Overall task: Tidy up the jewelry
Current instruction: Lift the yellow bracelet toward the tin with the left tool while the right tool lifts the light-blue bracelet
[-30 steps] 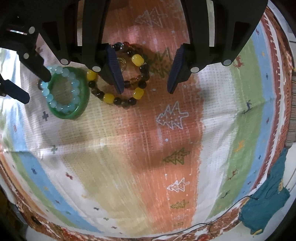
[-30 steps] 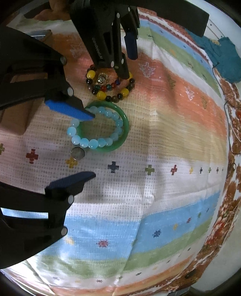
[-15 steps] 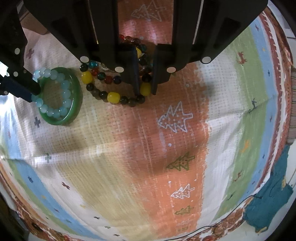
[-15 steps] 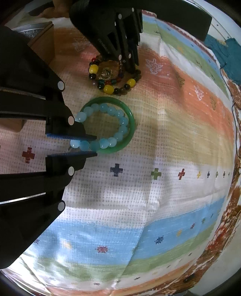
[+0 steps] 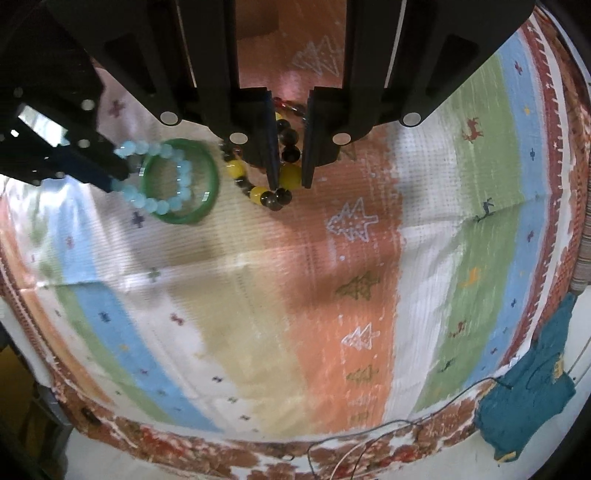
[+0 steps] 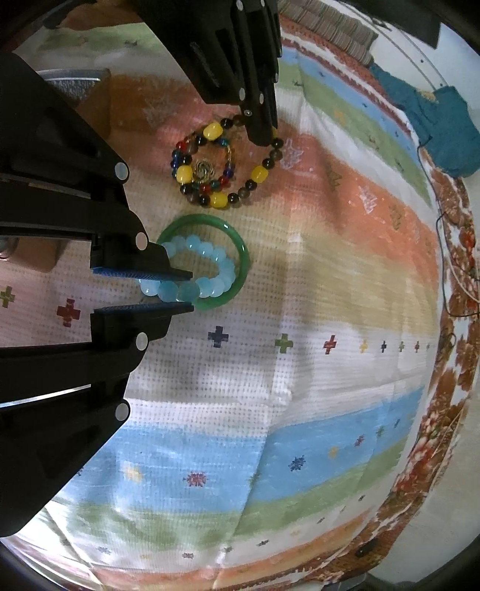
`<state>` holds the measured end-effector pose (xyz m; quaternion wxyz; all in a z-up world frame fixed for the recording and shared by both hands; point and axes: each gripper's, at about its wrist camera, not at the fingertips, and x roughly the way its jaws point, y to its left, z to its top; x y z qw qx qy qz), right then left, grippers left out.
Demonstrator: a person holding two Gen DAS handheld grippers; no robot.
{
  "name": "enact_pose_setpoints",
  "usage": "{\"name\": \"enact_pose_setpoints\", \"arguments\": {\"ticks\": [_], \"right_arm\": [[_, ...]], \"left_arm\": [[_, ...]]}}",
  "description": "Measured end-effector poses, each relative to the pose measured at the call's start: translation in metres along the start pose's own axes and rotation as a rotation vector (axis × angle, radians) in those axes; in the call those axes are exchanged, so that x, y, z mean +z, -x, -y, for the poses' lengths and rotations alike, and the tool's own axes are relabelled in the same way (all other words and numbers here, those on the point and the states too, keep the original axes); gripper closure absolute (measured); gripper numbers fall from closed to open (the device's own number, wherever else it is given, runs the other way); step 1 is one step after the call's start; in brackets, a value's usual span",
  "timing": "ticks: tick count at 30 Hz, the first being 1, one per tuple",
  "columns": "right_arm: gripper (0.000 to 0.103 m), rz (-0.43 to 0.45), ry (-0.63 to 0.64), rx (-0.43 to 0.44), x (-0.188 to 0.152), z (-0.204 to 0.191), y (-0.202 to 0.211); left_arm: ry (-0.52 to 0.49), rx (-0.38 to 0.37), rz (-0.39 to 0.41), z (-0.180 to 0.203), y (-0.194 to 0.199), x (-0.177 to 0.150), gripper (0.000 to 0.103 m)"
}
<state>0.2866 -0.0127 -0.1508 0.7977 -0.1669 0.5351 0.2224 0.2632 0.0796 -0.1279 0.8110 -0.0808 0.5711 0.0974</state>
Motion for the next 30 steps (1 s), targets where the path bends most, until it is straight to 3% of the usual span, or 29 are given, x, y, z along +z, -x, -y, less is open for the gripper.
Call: {"name": "enact_pose_setpoints", "arguments": {"ticks": [30], "right_arm": [[0.091,0.196,0.066,-0.010,-0.018,-0.021,0.076]], "left_arm": [[-0.006,-0.085,0.161,0.003,0.091,-0.023,0.092]]}}
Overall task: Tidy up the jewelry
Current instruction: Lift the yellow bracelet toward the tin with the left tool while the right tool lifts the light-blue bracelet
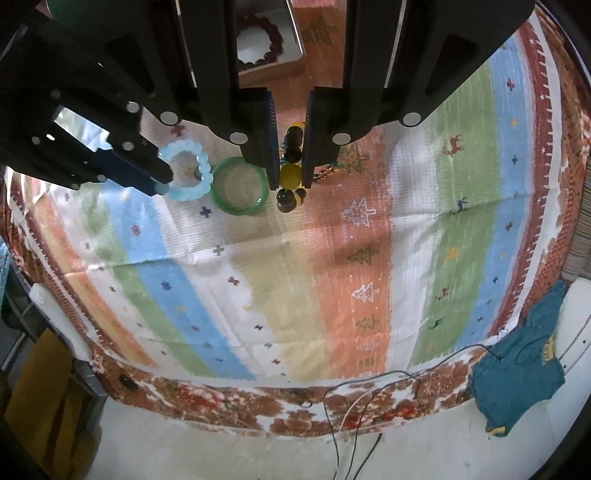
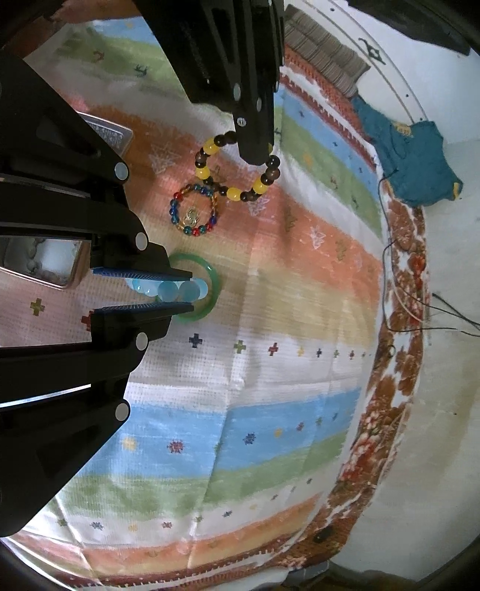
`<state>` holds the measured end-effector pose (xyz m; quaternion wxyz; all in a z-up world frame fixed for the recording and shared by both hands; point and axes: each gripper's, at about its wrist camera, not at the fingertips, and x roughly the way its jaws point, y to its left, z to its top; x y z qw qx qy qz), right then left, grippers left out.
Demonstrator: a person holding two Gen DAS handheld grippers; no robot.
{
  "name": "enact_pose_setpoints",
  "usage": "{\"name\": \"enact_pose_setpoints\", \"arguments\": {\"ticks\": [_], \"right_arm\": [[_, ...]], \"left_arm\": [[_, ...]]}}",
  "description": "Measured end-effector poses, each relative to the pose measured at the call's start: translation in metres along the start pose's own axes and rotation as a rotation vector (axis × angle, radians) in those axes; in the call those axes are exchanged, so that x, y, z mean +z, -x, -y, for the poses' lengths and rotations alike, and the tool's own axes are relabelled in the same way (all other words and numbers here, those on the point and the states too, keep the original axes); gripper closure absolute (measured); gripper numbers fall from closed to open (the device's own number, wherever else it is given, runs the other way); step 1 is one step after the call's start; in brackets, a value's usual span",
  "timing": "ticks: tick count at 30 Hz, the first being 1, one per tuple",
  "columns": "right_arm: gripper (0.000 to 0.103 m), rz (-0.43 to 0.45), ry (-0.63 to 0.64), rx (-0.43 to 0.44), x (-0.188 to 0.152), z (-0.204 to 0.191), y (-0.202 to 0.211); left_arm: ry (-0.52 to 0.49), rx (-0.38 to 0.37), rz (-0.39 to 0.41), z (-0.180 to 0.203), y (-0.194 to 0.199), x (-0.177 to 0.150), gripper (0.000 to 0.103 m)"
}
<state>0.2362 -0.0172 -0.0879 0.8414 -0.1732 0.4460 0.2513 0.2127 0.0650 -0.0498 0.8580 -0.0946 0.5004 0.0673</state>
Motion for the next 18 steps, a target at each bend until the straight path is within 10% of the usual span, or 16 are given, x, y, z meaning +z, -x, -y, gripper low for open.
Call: {"name": "enact_pose_setpoints", "arguments": {"ticks": [18], "right_arm": [[0.091,0.130,0.000,0.004,-0.019,-0.009,0.053]], "left_arm": [[-0.031,-0.043,0.088,0.019,0.049,-0.030,0.092]]}}
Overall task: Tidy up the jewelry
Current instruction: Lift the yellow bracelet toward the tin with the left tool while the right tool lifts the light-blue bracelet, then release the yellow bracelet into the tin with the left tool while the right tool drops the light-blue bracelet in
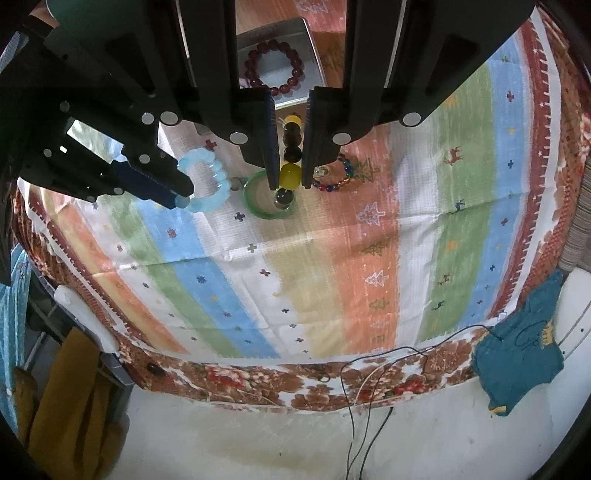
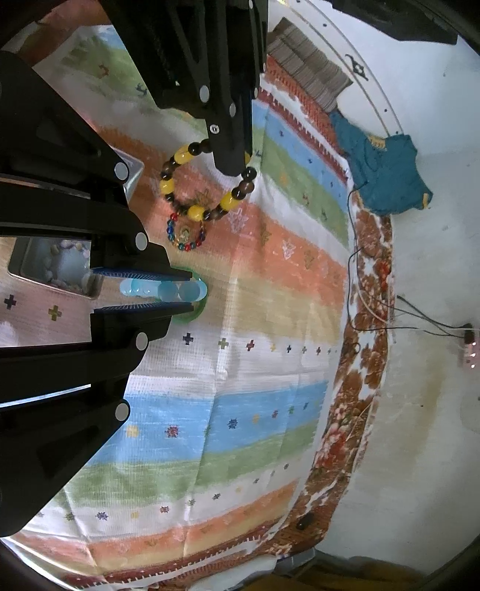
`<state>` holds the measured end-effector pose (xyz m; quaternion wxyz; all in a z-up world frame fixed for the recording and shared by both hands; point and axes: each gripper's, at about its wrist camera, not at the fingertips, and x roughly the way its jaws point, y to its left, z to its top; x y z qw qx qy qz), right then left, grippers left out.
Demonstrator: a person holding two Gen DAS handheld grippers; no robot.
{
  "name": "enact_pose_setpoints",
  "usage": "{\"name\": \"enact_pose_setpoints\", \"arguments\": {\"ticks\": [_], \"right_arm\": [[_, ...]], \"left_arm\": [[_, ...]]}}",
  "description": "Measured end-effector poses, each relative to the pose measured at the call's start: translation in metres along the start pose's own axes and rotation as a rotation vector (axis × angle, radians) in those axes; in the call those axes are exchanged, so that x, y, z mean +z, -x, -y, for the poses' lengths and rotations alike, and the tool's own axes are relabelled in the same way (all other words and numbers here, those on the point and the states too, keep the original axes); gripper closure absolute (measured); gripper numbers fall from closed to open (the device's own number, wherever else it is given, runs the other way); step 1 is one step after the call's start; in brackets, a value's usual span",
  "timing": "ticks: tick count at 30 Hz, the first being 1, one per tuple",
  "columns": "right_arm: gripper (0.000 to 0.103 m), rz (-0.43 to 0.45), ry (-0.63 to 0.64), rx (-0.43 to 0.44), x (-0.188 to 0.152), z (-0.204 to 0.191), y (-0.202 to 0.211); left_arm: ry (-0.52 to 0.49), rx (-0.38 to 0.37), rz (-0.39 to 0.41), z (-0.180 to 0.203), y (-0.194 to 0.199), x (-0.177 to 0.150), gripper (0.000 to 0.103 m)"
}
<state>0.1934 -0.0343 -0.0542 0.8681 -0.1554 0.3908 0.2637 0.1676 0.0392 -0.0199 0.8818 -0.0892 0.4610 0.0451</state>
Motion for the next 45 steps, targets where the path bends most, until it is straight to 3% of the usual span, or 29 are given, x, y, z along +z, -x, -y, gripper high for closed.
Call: {"name": "enact_pose_setpoints", "arguments": {"ticks": [13,27,35,39,45], "right_arm": [[0.091,0.049,0.008,0.028,-0.020,-0.011,0.035],[0.091,0.028,0.015,0.061,-0.044,-0.017,0.049],[0.091,-0.001,-0.022,0.085,-0.052,-0.012,0.049],[0.069,-0.013,-0.052,0.066,-0.051,-0.004,0.046],[0.069,-0.030,-0.102,0.054,-0.049,0.012,0.043]], "left_arm": [[0.011,-0.039,0.043,0.000,0.028,-0.020,0.092],[0.011,-0.059,0.083,0.004,0.058,-0.058,0.092],[-0.001,-0.033,0.055,0.008,0.054,-0.071,0.091],[0.008,0.001,0.039,0.004,0.049,-0.071,0.091],[0.036,0.027,0.031,-0.005,0.048,-0.070,0.088]]}}
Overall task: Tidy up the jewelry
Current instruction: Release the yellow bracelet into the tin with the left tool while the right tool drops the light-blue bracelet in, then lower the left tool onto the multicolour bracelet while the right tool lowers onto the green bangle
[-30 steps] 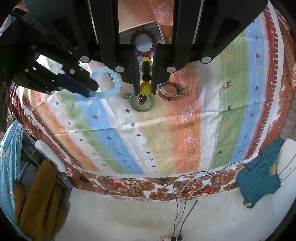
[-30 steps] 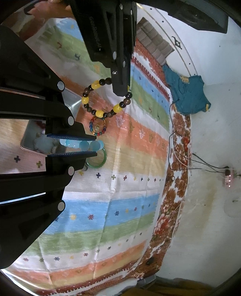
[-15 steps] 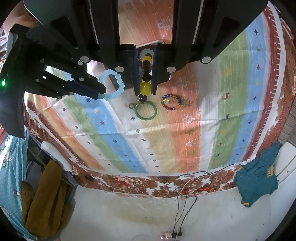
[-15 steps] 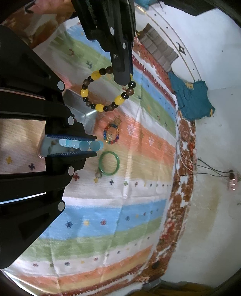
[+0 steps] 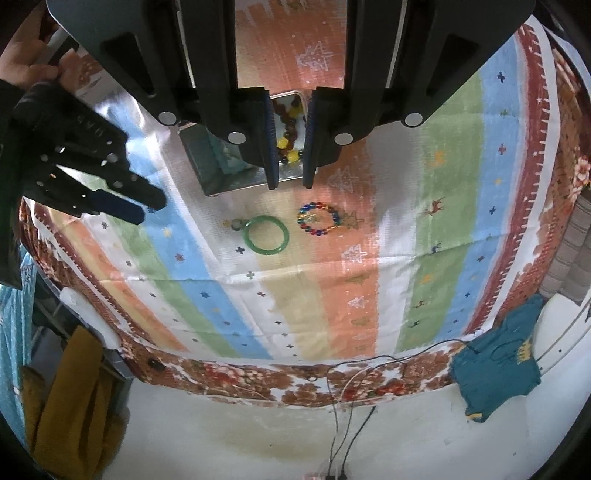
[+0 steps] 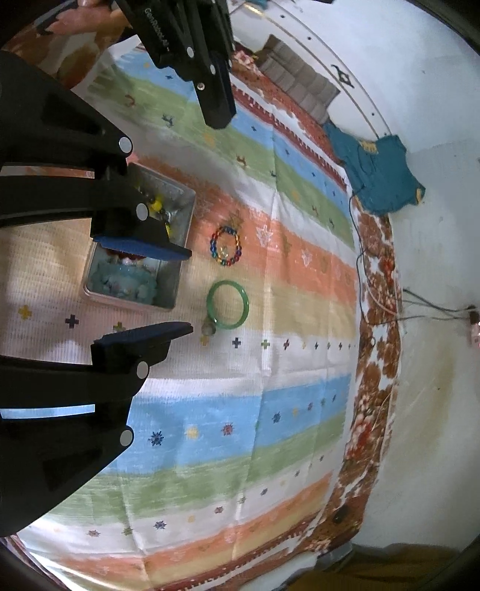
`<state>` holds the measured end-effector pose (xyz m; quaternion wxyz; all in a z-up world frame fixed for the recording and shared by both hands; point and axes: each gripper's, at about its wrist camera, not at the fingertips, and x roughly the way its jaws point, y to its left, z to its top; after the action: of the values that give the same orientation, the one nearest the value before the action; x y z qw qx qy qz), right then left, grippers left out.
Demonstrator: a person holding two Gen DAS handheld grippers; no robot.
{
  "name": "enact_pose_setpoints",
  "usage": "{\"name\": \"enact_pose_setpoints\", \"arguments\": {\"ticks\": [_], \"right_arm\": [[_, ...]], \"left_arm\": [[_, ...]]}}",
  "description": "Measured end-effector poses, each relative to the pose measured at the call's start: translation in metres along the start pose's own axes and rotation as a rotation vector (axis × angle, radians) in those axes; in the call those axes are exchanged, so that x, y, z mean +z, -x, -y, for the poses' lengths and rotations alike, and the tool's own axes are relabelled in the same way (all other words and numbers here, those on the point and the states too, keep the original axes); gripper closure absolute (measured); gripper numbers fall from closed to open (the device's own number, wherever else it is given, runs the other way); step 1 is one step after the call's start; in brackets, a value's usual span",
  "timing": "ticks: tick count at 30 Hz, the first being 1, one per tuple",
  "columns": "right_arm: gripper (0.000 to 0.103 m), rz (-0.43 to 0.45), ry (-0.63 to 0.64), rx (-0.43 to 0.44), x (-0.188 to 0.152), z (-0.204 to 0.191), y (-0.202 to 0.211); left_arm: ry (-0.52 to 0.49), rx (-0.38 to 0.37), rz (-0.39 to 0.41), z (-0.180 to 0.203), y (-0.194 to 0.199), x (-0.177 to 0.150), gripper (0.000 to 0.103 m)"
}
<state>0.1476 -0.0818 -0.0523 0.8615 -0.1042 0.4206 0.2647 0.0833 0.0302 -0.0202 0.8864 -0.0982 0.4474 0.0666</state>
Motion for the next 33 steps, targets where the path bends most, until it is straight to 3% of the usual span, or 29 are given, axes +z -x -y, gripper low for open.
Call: {"name": "enact_pose_setpoints", "arguments": {"ticks": [7,13,33], "right_arm": [[0.060,-0.049,-0.019,-0.034,0.007,0.009,-0.018],[0.051,-0.063,-0.019,-0.061,0.013,0.010,-0.031],[0.031,-0.111,0.018,-0.097,0.052,0.017,-0.079]], "left_arm": [[0.041,0.060,-0.061,-0.017,-0.023,0.007,0.064],[0.060,0.076,-0.072,-0.024,-0.035,0.020,0.050],[0.055,0.136,-0.142,-0.033,-0.089,0.053,0.036]]}}
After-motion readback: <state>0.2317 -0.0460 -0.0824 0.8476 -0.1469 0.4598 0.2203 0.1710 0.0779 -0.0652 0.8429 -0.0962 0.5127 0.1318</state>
